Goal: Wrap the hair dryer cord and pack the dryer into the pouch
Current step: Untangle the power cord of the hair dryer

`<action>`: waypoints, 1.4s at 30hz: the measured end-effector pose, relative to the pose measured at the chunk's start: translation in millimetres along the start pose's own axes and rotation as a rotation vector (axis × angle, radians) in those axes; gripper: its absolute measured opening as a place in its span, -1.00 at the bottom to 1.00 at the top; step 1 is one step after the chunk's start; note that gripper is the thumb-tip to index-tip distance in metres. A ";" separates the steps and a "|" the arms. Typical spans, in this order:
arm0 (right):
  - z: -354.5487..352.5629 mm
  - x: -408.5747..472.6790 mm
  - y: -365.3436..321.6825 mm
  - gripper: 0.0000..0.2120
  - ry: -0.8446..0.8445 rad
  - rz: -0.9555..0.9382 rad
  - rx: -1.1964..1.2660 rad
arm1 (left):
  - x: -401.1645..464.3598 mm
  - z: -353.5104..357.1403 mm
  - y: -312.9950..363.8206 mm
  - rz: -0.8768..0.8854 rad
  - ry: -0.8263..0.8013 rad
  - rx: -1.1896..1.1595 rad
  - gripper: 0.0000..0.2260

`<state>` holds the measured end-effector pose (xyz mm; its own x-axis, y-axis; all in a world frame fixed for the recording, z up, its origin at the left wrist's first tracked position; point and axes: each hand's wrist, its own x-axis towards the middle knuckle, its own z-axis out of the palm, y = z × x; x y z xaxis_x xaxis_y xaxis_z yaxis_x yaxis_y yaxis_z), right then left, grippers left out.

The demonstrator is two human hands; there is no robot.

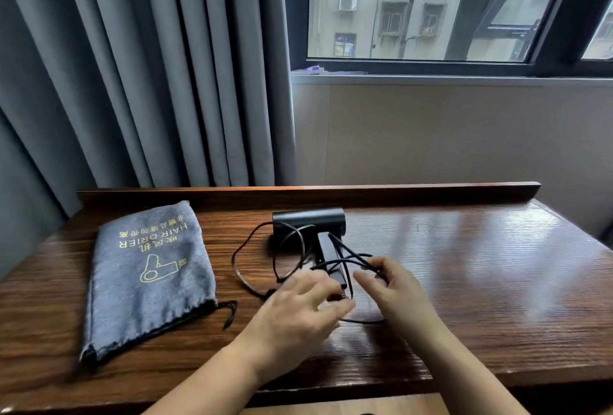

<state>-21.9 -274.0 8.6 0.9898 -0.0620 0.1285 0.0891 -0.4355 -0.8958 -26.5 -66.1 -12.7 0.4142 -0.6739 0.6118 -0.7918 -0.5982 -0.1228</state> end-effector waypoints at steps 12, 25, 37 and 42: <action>-19.9 -1.1 21.0 -0.84 0.027 -0.047 -0.225 | 2.1 -8.1 -45.5 -0.958 -0.235 -0.500 -0.50; -11.5 -1.2 7.5 -0.59 -0.033 0.218 0.232 | 13.3 -6.0 -38.3 -1.086 -0.430 -0.580 -0.33; 1.3 -7.5 -0.6 -0.35 -0.027 0.219 0.581 | 16.7 -20.7 -35.3 -1.161 -0.363 -0.955 -0.81; 4.0 -14.9 -6.7 0.09 -0.126 0.141 0.851 | 34.0 -27.8 -17.4 -1.287 -0.048 -1.193 -0.93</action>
<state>-36.8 -266.5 10.9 0.9983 0.0571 -0.0100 -0.0316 0.3907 -0.9200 -11.1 -66.6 32.0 0.9802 -0.0939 -0.1744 0.1636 -0.1120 0.9801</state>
